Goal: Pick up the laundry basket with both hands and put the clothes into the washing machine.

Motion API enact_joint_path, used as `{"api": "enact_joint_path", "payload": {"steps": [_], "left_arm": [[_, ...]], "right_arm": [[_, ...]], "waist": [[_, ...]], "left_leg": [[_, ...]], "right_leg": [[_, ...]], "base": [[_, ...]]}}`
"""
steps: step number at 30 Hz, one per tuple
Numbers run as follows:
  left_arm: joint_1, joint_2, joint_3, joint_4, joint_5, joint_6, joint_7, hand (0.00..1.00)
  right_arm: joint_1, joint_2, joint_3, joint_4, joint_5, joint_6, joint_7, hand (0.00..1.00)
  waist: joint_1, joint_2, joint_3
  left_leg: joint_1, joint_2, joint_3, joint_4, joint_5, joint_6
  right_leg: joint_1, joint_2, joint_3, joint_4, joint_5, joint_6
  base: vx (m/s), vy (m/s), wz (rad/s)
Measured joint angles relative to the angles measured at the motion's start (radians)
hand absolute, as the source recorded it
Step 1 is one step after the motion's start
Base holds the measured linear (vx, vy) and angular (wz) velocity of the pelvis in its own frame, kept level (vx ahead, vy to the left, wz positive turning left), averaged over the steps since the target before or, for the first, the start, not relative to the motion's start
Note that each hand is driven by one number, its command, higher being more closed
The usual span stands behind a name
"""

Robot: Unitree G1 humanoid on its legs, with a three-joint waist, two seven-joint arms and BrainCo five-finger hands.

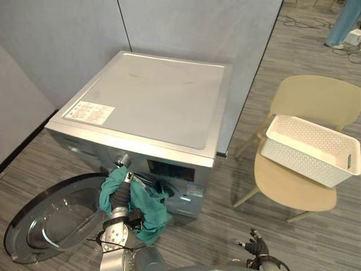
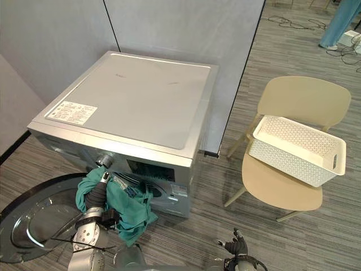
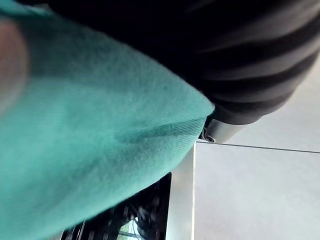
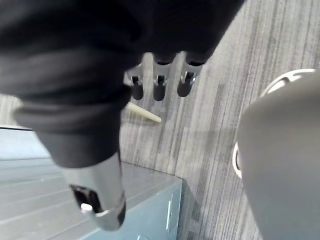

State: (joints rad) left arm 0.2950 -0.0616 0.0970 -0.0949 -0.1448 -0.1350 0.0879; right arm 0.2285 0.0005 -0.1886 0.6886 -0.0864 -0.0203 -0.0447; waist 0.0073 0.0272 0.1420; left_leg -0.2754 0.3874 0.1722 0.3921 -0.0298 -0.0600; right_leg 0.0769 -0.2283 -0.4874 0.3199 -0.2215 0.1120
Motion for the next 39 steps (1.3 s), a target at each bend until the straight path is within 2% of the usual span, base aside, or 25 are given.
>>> {"api": "enact_joint_path", "payload": {"steps": [1, 2, 4, 5, 9, 10, 13, 14, 15, 16, 17, 18, 19, 20, 21, 22, 24, 25, 27, 28, 30, 35, 36, 38, 39], "left_arm": [[0.000, 0.000, -0.006, 0.030, 0.000, 0.000, 0.001, 1.00], [-0.004, 0.010, -0.004, 0.059, 0.000, 0.001, 0.001, 1.00], [-0.018, 0.015, 0.012, 0.071, -0.002, -0.002, 0.007, 1.00], [-0.006, 0.014, 0.008, 0.091, -0.001, -0.001, 0.007, 1.00], [0.015, 0.029, -0.060, 0.109, -0.001, 0.002, 0.000, 1.00], [0.017, 0.030, -0.074, 0.109, -0.001, 0.002, -0.005, 1.00], [0.029, 0.044, -0.148, 0.108, -0.001, -0.002, -0.054, 1.00], [0.034, 0.046, -0.178, 0.110, -0.001, -0.002, -0.079, 1.00], [0.036, 0.042, -0.184, 0.110, 0.000, 0.000, -0.093, 1.00], [0.043, 0.030, -0.195, 0.111, 0.000, 0.001, -0.114, 1.00], [0.043, 0.032, -0.197, 0.113, 0.000, -0.002, -0.122, 1.00], [0.039, 0.029, -0.197, 0.127, 0.000, -0.001, -0.131, 1.00], [0.038, 0.021, -0.191, 0.140, 0.000, 0.002, -0.130, 1.00], [0.038, 0.016, -0.182, 0.147, 0.000, 0.006, -0.128, 1.00], [0.035, 0.004, -0.167, 0.163, 0.000, 0.013, -0.122, 1.00], [0.020, -0.006, -0.158, 0.186, -0.001, 0.018, -0.105, 1.00], [0.009, -0.006, -0.153, 0.191, -0.002, 0.023, -0.093, 1.00], [0.010, -0.006, -0.153, 0.191, -0.002, 0.023, -0.088, 1.00], [0.007, -0.007, -0.143, 0.216, -0.002, 0.023, -0.087, 1.00], [0.007, -0.007, -0.135, 0.241, -0.002, 0.023, -0.086, 1.00], [0.001, -0.003, -0.138, 0.268, -0.003, 0.023, -0.086, 1.00], [-0.012, 0.035, -0.226, 0.300, -0.002, 0.042, -0.090, 1.00], [-0.013, 0.036, -0.230, 0.300, -0.002, 0.042, -0.091, 1.00], [-0.022, 0.039, -0.259, 0.321, -0.001, 0.042, -0.099, 1.00], [-0.025, 0.038, -0.266, 0.344, -0.001, 0.044, -0.110, 1.00]], "right_arm": [[-0.011, -0.015, -0.007, 0.038, -0.002, 0.000, -0.001, 0.00], [-0.029, -0.003, -0.006, 0.077, -0.003, 0.002, -0.003, 0.00], [-0.035, 0.034, 0.002, 0.112, -0.003, 0.000, 0.000, 0.00], [-0.037, 0.039, 0.004, 0.118, -0.003, 0.002, 0.000, 0.00], [-0.041, 0.041, -0.003, 0.109, -0.003, 0.002, -0.007, 0.00], [-0.041, 0.040, -0.004, 0.104, -0.003, 0.003, -0.008, 0.00], [-0.044, 0.040, -0.030, 0.077, -0.003, 0.009, -0.017, 0.00], [-0.046, 0.037, -0.028, 0.070, -0.005, 0.010, -0.016, 0.00], [-0.049, 0.032, -0.029, 0.066, -0.009, 0.015, -0.014, 0.00], [-0.073, 0.022, -0.019, 0.078, -0.018, 0.028, -0.011, 0.00], [-0.087, 0.015, -0.008, 0.083, -0.026, 0.031, -0.010, 0.00], [-0.097, 0.019, 0.012, 0.084, -0.034, 0.029, -0.002, 0.00], [-0.106, 0.036, 0.027, 0.100, -0.039, 0.027, 0.007, 0.00], [-0.112, 0.045, 0.035, 0.113, -0.042, 0.027, 0.010, 0.00], [-0.116, 0.059, 0.047, 0.132, -0.042, 0.025, 0.018, 0.00], [-0.116, 0.065, 0.050, 0.151, -0.042, 0.021, 0.028, 0.00], [-0.126, 0.058, 0.052, 0.179, -0.042, 0.021, 0.028, 0.00], [-0.136, 0.051, 0.052, 0.200, -0.042, 0.023, 0.027, 0.00], [-0.178, 0.024, 0.062, 0.253, -0.042, 0.028, 0.026, 0.00], [-0.196, 0.004, 0.071, 0.293, -0.042, 0.029, 0.024, 0.00], [-0.207, -0.007, 0.071, 0.323, -0.042, 0.029, 0.023, 0.00], [-0.242, -0.012, 0.041, 0.343, -0.029, 0.026, 0.001, 0.00], [-0.243, -0.013, 0.040, 0.340, -0.028, 0.025, 0.000, 0.00], [-0.235, -0.014, 0.036, 0.334, -0.020, 0.019, 0.000, 0.00], [-0.221, -0.016, 0.025, 0.327, -0.018, 0.025, -0.002, 0.00]], "waist": [[0.010, 0.013, -0.023], [0.005, -0.021, -0.033], [0.008, -0.066, -0.029], [0.009, -0.073, -0.030], [0.011, -0.054, -0.020], [0.012, -0.046, -0.017], [0.037, -0.049, -0.018], [0.058, -0.047, -0.014], [0.067, -0.035, -0.015], [0.063, -0.010, -0.022], [0.059, -0.015, -0.011], [0.056, -0.023, 0.001], [0.058, -0.035, 0.006], [0.058, -0.045, 0.002], [0.058, -0.061, -0.008], [0.056, -0.075, -0.015], [0.058, -0.088, -0.022], [0.063, -0.096, -0.027], [0.064, -0.056, -0.017], [0.072, -0.035, -0.023], [0.091, -0.026, -0.024], [0.085, -0.024, -0.019], [0.084, -0.024, -0.019], [0.062, -0.019, -0.011], [0.053, -0.008, -0.010]], "left_leg": [[0.026, -0.026, -0.043, -0.090, 0.097, -0.031], [0.035, -0.065, -0.068, -0.101, 0.093, -0.055], [0.027, -0.098, -0.114, -0.092, 0.086, -0.063], [0.028, -0.109, -0.155, -0.057, 0.050, -0.096], [0.023, -0.110, -0.198, 0.040, -0.070, -0.131], [0.019, -0.113, -0.195, 0.052, -0.090, -0.129], [-0.011, -0.171, -0.100, 0.107, -0.173, -0.087], [-0.034, -0.196, -0.023, 0.140, -0.201, -0.048], [-0.040, -0.197, 0.012, 0.151, -0.213, -0.031], [-0.027, -0.195, 0.076, 0.134, -0.231, -0.001], [-0.007, -0.192, 0.109, 0.127, -0.235, 0.016], [0.023, -0.193, 0.158, 0.125, -0.240, 0.040], [0.059, -0.197, 0.202, 0.110, -0.243, 0.056], [0.072, -0.201, 0.219, 0.098, -0.240, 0.061], [0.085, -0.212, 0.240, 0.072, -0.233, 0.064], [0.090, -0.237, 0.247, 0.037, -0.216, 0.065], [0.090, -0.285, 0.246, 0.001, -0.197, 0.077], [0.089, -0.300, 0.241, -0.001, -0.190, 0.075], [0.089, -0.304, 0.210, -0.012, -0.172, 0.081], [0.089, -0.308, 0.194, -0.043, -0.143, 0.091], [0.081, -0.318, 0.183, -0.080, -0.102, 0.100], [0.062, -0.324, 0.157, -0.062, -0.062, 0.078], [0.060, -0.327, 0.146, -0.062, -0.062, 0.077], [0.037, -0.306, 0.092, 0.027, -0.118, 0.084], [0.040, -0.289, 0.071, 0.047, -0.134, 0.063]], "right_leg": [[0.011, 0.000, 0.019, -0.013, 0.007, 0.018], [0.009, -0.022, 0.033, -0.026, 0.011, 0.025], [0.026, -0.005, 0.076, -0.101, 0.030, 0.021], [0.056, 0.000, 0.081, -0.122, 0.068, 0.050], [0.073, -0.020, 0.086, -0.061, 0.081, 0.064], [0.068, -0.029, 0.087, -0.053, 0.086, 0.073], [-0.015, -0.129, 0.151, -0.039, 0.098, 0.090], [-0.087, -0.173, 0.159, -0.032, 0.144, 0.028], [-0.122, -0.186, 0.155, -0.026, 0.179, -0.023], [-0.148, -0.201, 0.130, -0.051, 0.265, -0.070], [-0.159, -0.216, 0.104, -0.016, 0.253, -0.056], [-0.193, -0.206, 0.089, 0.149, 0.173, -0.021], [-0.212, -0.165, 0.078, 0.268, 0.075, -0.011], [-0.215, -0.138, 0.077, 0.308, 0.037, -0.004], [-0.217, -0.077, 0.083, 0.352, -0.026, 0.013], [-0.204, -0.019, 0.086, 0.341, -0.071, 0.011], [-0.153, 0.011, 0.089, 0.218, -0.117, -0.054], [-0.117, 0.021, 0.101, 0.148, -0.130, -0.054], [-0.065, 0.052, 0.091, 0.039, -0.104, -0.050], [-0.036, 0.074, 0.072, -0.040, -0.060, -0.045], [-0.024, 0.087, 0.048, -0.101, -0.017, -0.044], [0.011, 0.084, 0.005, -0.152, 0.038, -0.060], [0.010, 0.083, 0.003, -0.152, 0.039, -0.059], [0.011, 0.076, -0.008, -0.147, 0.044, -0.054], [0.021, 0.078, -0.013, -0.149, 0.049, -0.045]], "base": [[0.35, 0.360, -0.24], [0.26, 0.249, -0.01], [0.16, 0.063, 0.24], [0.13, 0.065, 0.18], [0.07, 0.181, 0.10], [0.00, 0.180, -0.05], [-0.03, 0.318, -0.66], [-0.07, 0.357, -1.14], [-0.13, 0.502, -1.47], [-0.08, 0.381, -1.09], [-0.10, 0.431, -1.20], [-0.09, 0.335, -1.08], [-0.12, 0.301, -1.03], [-0.13, 0.227, -0.87], [-0.15, 0.164, -0.48], [-0.15, 0.137, -0.24], [-0.12, 0.085, 0.18], [-0.11, 0.062, 0.36], [-0.08, 0.046, 0.37], [-0.05, 0.039, 0.28], [-0.01, -0.001, 0.32], [0.00, 0.009, 0.18], [-0.04, 0.082, 0.03], [-0.04, 0.103, 0.05], [-0.01, 0.164, -0.04]]}}
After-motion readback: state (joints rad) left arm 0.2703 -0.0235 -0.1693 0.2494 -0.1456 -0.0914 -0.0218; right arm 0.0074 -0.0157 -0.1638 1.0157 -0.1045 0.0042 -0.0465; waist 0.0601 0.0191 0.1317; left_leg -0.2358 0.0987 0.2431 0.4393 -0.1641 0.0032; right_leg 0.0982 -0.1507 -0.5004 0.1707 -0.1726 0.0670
